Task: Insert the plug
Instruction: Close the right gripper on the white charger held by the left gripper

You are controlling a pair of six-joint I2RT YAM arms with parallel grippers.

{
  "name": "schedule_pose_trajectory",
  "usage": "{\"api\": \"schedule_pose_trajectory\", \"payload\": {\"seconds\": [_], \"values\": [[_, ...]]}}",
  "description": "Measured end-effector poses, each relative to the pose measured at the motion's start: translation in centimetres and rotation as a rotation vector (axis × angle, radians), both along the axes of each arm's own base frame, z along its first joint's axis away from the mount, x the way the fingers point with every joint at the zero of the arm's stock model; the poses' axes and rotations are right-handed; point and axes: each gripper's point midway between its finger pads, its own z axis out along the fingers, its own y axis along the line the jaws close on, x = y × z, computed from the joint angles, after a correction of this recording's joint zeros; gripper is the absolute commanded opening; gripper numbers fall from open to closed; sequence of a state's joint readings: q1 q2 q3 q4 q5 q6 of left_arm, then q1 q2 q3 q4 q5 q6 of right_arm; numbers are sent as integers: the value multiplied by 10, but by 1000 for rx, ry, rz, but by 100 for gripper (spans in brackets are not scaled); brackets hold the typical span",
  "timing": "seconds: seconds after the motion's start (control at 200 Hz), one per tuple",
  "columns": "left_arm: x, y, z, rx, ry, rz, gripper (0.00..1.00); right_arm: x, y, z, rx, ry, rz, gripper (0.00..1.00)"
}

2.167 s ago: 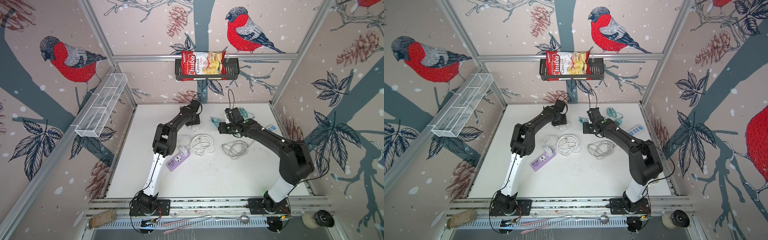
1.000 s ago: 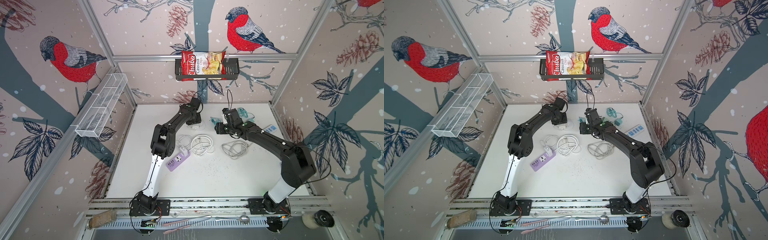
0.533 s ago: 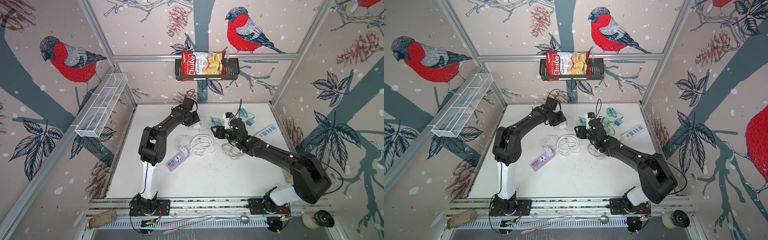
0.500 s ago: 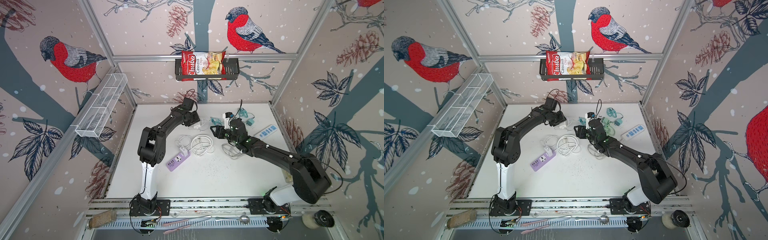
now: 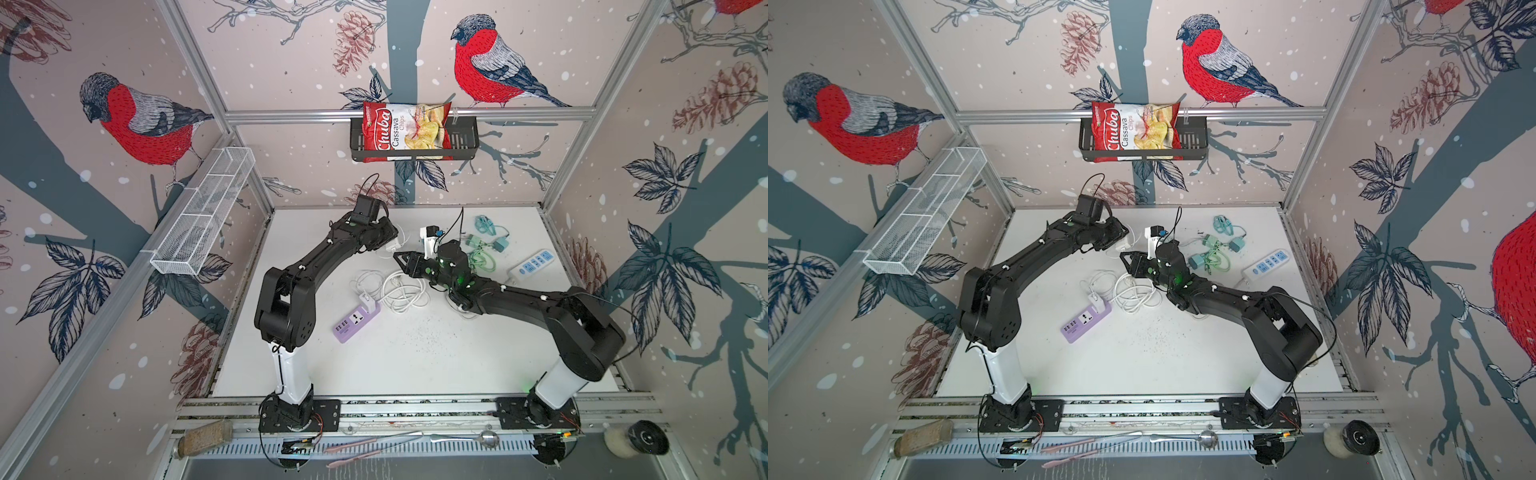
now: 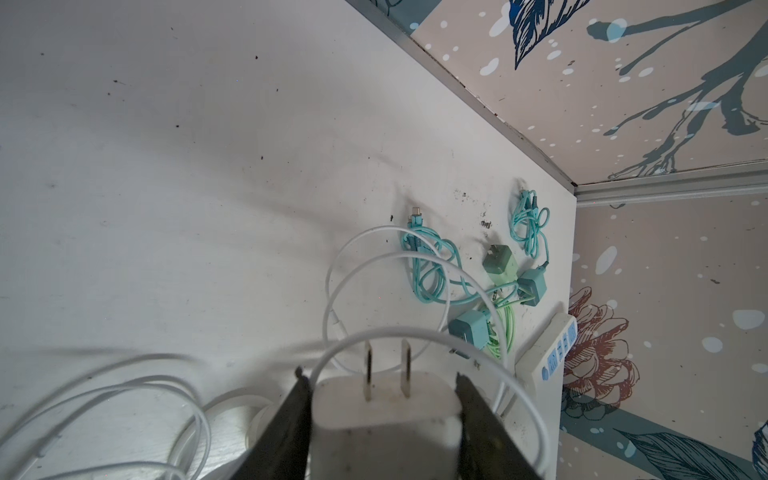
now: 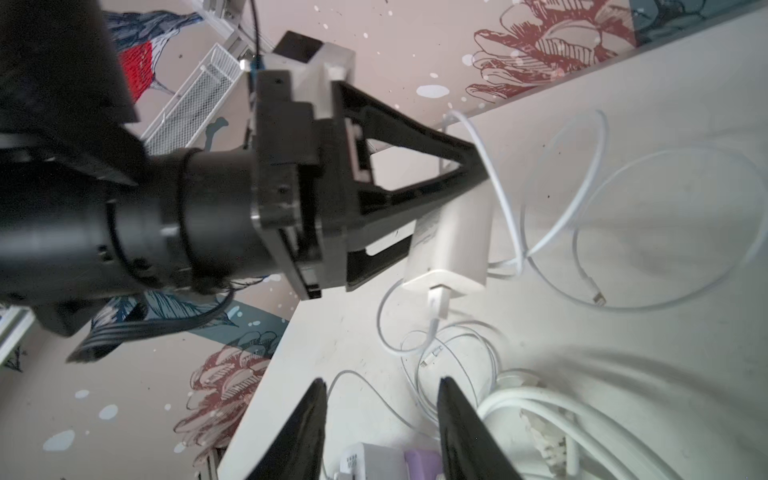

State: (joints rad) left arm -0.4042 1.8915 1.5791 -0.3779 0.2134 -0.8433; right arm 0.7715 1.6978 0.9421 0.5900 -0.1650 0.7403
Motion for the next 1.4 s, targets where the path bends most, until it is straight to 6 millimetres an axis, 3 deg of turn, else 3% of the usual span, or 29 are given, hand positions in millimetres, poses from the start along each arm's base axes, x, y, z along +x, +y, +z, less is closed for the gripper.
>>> {"api": "schedule_pose_trajectory", "payload": {"seconds": [0.18, 0.455, 0.585, 0.77, 1.186, 1.396], "values": [[-1, 2, -1, -24, 9, 5, 5, 4, 9, -15, 40, 44, -8, 42], [-3, 8, 4, -49, 2, 7, 5, 10, 20, -9, 127, 46, -7, 43], [-3, 12, 7, -54, -1, 13, 5, 16, 25, -7, 158, 46, -13, 52], [-5, 13, 10, -68, -9, 9, 5, 26, 31, -6, 169, 44, -19, 56], [-10, 11, 7, -115, -8, 5, 5, 35, 26, -9, 231, 7, -79, 53], [-10, 9, 11, -149, -5, 25, 5, 36, 25, 0, 292, -29, -97, 49]]}}
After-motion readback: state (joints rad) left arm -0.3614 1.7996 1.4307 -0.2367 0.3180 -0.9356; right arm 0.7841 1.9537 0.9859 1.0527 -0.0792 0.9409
